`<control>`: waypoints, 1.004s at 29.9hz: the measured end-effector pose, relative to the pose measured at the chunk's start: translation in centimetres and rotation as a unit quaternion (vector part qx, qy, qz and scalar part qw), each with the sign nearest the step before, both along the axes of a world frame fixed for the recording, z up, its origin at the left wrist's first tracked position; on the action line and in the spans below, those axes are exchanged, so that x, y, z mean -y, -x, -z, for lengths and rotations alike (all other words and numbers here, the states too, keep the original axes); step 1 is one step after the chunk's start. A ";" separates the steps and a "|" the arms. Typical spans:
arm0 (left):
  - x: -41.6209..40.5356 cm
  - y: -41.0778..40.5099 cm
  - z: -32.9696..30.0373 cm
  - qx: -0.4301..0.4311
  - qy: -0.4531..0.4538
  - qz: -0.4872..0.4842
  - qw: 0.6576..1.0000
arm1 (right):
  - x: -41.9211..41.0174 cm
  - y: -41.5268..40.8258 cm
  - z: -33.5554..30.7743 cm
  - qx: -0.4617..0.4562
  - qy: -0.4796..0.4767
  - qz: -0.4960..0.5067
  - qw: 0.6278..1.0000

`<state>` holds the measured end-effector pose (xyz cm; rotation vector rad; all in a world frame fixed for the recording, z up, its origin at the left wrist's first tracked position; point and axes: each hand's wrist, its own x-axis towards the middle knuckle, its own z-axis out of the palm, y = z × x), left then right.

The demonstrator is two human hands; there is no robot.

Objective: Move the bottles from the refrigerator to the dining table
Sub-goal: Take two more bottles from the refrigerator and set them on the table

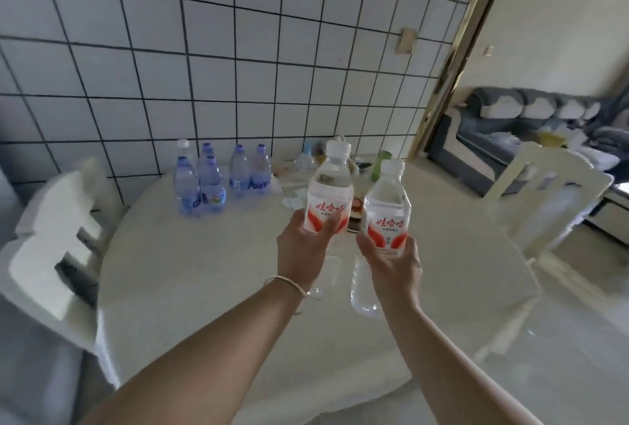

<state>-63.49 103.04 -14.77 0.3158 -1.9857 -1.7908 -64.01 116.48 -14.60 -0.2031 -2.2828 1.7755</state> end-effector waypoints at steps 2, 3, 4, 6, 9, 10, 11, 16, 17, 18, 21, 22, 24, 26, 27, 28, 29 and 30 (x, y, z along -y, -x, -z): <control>1.1 2.2 0.3 0.010 0.000 -0.021 1.000 | 1.0 2.9 0.2 0.008 0.017 -0.022 1.000; 1.7 3.4 0.5 0.008 -0.001 -0.031 0.999 | 1.7 4.3 0.3 0.011 0.018 -0.035 0.999; 2.4 4.5 0.7 0.006 -0.001 -0.042 0.999 | 2.3 5.6 0.4 0.015 0.015 -0.048 0.999; 3.9 6.5 1.1 0.002 0.003 -0.055 0.998 | 3.9 8.2 0.6 0.016 0.011 -0.075 0.997; 6.4 9.6 2.2 -0.008 -0.004 -0.051 0.999 | 6.5 11.9 1.4 0.024 0.013 -0.110 0.994; 7.3 10.7 2.6 -0.011 -0.012 -0.049 0.999 | 7.5 13.2 1.6 0.027 0.013 -0.120 0.992; 8.3 11.8 3.1 -0.011 -0.021 -0.046 0.999 | 8.5 14.4 1.8 0.031 0.011 -0.128 0.991; 13.6 18.3 6.4 0.010 -0.021 -0.048 0.999 | 13.6 21.2 4.1 0.067 -0.007 -0.167 0.984; 14.5 19.4 7.1 0.017 -0.015 -0.052 0.998 | 14.6 22.8 4.9 0.076 -0.003 -0.179 0.981; 15.5 20.5 7.9 0.025 -0.008 -0.055 0.998 | 15.5 24.1 5.7 0.088 0.000 -0.191 0.978; 18.3 23.7 10.5 0.041 -0.012 -0.051 0.998 | 17.9 27.6 8.3 0.109 -0.004 -0.195 0.975; 19.0 24.6 11.3 0.047 -0.022 -0.046 0.998 | 18.5 28.5 8.9 0.110 -0.003 -0.187 0.976; 20.3 26.2 12.4 0.062 -0.028 -0.033 0.997 | 19.9 29.9 9.7 0.108 -0.012 -0.177 0.978; 21.5 27.8 13.6 0.060 -0.024 -0.016 0.998 | 21.0 31.5 10.4 0.105 -0.023 -0.178 0.978; 22.0 28.7 14.2 0.053 -0.027 -0.010 0.998 | 21.5 32.4 10.7 0.106 -0.028 -0.180 0.978; 22.5 29.6 14.7 0.049 -0.024 -0.010 0.998 | 22.0 33.1 11.1 0.110 -0.030 -0.179 0.977; 23.0 30.4 15.0 0.046 -0.015 -0.015 0.999 | 22.6 33.8 11.4 0.111 -0.032 -0.177 0.977; 23.5 31.1 15.4 0.041 -0.009 -0.020 0.999 | 23.1 34.5 11.9 0.113 -0.036 -0.174 0.978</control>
